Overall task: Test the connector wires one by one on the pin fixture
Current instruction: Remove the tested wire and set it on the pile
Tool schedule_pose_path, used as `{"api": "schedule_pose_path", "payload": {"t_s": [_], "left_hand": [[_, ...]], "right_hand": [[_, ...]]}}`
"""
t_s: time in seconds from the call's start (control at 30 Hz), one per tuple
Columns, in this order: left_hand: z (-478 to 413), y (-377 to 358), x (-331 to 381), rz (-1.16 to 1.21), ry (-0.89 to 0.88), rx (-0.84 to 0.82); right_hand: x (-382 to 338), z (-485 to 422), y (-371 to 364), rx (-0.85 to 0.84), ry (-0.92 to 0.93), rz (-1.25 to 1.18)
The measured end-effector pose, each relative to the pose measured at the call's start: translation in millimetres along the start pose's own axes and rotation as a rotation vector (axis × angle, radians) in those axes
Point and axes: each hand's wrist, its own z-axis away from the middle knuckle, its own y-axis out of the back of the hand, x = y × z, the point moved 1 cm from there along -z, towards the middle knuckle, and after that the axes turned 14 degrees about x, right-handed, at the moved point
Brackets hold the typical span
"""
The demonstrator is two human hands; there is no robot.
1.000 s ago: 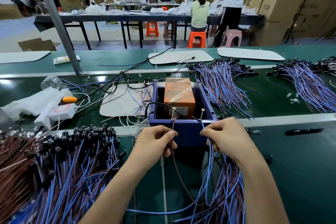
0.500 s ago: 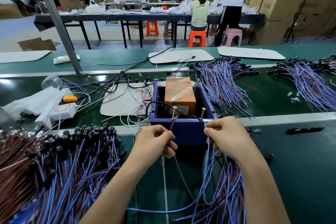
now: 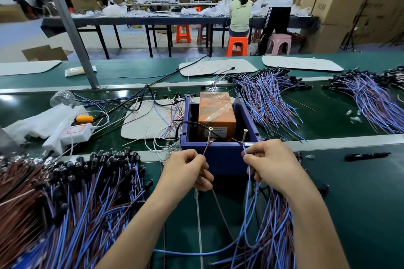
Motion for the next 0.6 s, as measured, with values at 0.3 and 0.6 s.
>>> {"api": "schedule_pose_path", "payload": {"t_s": [0.3, 0.6], "left_hand": [[-0.2, -2.5, -0.2, 0.026, 0.037, 0.006], [-1.8, -2.1, -3.1, 0.011, 0.029, 0.001]], "right_hand": [[0.6, -1.3, -3.5, 0.033, -0.005, 0.04], [4.7, -2.6, 1.3, 0.026, 0.011, 0.031]]}}
